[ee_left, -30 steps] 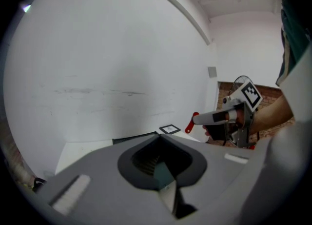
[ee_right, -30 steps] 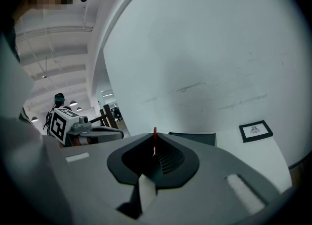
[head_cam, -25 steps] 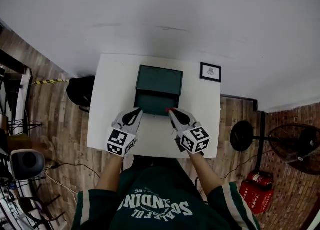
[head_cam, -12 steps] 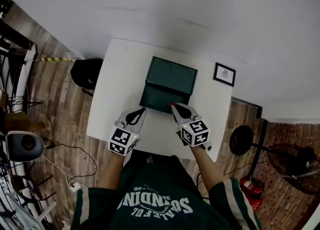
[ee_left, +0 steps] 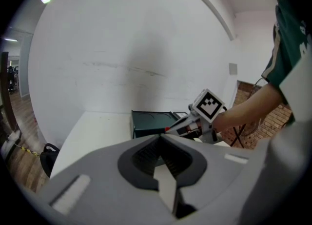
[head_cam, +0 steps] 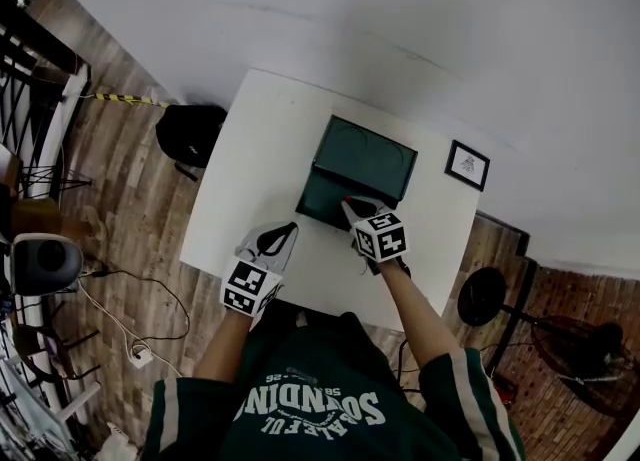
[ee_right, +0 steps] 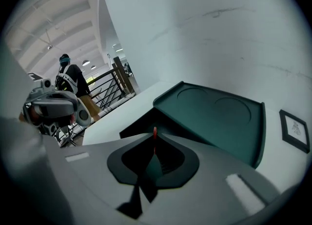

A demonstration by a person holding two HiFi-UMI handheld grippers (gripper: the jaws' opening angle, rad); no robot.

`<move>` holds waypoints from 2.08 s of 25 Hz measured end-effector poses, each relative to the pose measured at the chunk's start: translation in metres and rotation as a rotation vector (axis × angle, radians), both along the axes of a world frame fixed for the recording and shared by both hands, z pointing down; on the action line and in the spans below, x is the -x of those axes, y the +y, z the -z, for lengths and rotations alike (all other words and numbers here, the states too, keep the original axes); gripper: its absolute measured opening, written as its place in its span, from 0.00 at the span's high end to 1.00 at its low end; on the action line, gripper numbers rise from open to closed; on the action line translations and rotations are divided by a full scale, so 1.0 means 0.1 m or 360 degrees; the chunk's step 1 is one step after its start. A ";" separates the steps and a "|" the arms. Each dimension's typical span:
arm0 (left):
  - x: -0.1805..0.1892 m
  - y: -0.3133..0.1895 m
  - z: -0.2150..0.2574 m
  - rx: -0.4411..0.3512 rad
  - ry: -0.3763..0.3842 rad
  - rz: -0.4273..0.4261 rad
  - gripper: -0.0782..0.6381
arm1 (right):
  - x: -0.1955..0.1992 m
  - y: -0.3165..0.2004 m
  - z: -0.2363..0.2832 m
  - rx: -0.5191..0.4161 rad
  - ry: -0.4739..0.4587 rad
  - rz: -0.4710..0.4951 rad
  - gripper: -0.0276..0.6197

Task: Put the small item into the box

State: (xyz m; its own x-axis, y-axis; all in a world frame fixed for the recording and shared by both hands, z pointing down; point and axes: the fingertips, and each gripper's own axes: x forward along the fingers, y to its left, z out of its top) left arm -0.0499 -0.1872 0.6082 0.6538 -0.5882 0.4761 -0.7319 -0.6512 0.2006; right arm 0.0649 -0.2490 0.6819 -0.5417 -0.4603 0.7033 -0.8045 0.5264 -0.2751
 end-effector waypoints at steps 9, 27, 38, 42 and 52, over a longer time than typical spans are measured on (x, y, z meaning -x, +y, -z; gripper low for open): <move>0.23 0.08 -0.06 0.0033 -0.0019 0.0061 0.82 | 0.09 -0.02 -0.43 0.0231 0.0162 0.0099 0.93; 0.30 0.17 -0.03 0.0034 -0.0038 0.0048 0.82 | 0.14 -0.05 -0.73 0.0326 0.0242 0.0137 0.90; 0.27 0.05 0.12 -0.0056 -0.0039 -0.0022 0.82 | 0.00 -0.02 -0.07 0.0067 0.0113 -0.0074 0.96; 0.15 -0.06 0.26 -0.0111 -0.0026 -0.0081 0.82 | -0.14 0.10 0.22 -0.0064 0.0048 -0.0176 0.96; -0.28 -0.24 0.60 -0.0252 -0.0015 -0.0276 0.82 | -0.62 0.38 1.17 -0.0501 -0.0096 -0.0475 0.95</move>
